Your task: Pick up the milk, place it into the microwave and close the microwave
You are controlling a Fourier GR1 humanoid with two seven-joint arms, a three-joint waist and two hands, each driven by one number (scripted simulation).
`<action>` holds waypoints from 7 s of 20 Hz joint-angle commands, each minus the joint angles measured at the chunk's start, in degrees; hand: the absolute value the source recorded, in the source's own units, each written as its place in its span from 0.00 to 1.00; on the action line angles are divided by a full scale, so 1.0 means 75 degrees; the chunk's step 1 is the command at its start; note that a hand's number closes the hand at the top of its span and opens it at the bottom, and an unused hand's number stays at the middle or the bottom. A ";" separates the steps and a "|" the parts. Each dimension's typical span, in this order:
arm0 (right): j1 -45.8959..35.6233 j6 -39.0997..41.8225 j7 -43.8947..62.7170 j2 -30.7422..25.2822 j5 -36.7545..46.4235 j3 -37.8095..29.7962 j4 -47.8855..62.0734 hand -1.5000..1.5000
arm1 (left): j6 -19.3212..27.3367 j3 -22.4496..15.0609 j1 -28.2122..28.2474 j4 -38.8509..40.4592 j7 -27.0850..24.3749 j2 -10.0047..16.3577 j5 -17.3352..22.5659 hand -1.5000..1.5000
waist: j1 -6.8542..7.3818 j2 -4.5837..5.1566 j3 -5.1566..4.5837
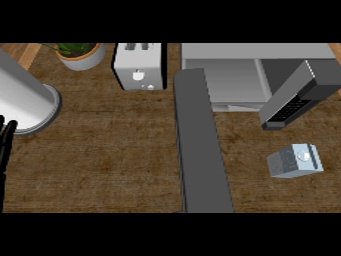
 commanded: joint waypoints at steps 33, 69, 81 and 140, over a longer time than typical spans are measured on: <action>-0.1159 0.0463 -0.4325 0.0397 0.3555 -0.1064 0.7073 0.00 | -0.1957 0.1764 0.1545 -0.0911 -0.0059 -0.0320 0.1449 0.00 | 0.0044 0.0026 0.0005; -0.4189 -0.1165 -0.9611 -0.0609 0.5110 -0.0488 1.3899 1.00 | -0.2577 0.2561 0.1944 -0.1455 0.0388 -0.0217 0.2505 0.00 | 0.0131 0.0039 0.0018; -0.5195 -0.2345 -0.9634 0.0514 0.4844 -0.0800 1.4959 1.00 | -0.2832 0.2755 0.1981 -0.1226 0.0283 -0.0178 0.2759 0.00 | 0.0195 0.0065 0.0020; -0.9878 -0.8382 -0.5687 0.0008 0.6960 -0.0065 1.6668 1.00 | -0.3757 0.3175 0.0855 0.0334 -0.0029 0.0019 0.2484 0.00 | 0.1044 0.0532 0.0030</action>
